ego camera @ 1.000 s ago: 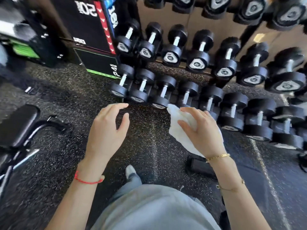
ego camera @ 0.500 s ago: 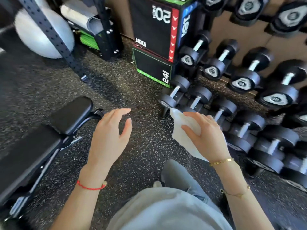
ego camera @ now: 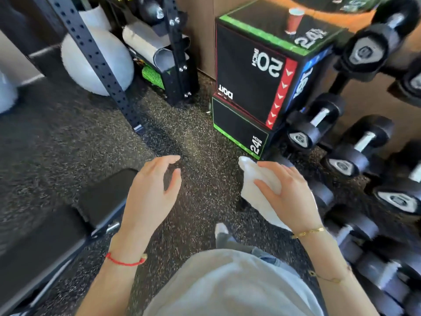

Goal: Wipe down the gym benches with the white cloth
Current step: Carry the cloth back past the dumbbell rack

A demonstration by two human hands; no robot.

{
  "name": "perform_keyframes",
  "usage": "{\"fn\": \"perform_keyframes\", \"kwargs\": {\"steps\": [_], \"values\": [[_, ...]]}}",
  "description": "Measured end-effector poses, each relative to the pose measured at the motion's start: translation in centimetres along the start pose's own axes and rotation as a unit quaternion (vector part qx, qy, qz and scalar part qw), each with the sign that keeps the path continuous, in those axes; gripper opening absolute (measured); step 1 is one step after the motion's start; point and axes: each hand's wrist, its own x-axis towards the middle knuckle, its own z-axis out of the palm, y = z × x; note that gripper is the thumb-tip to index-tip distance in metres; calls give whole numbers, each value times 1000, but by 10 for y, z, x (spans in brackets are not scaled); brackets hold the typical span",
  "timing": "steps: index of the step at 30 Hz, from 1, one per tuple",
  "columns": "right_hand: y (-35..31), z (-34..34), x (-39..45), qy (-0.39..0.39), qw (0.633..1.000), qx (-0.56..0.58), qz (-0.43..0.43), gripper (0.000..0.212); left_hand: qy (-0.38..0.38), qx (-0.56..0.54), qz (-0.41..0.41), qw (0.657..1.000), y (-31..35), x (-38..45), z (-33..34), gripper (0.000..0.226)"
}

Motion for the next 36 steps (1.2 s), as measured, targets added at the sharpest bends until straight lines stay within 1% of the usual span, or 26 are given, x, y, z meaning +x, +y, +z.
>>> {"fn": "perform_keyframes", "kwargs": {"steps": [5,11,16,20,27,36], "values": [[0,9,118,8,1000,3,-16,35,13,8,-10,1000,-14,110,1,34],[-3,29,229,-9,999,-9,-35,34,4,-8,-22,1000,-39,212,4,32],[-6,63,320,-5,1000,-13,-18,33,-13,-14,-11,1000,-74,312,19,33],[-18,90,398,7,1000,-14,-1,33,-23,-15,17,999,-104,408,23,33],[-39,121,536,68,996,-6,50,35,-47,-12,91,995,-138,580,23,34],[-27,129,658,134,982,-33,130,34,-118,-21,180,976,-135,751,55,34]]}}
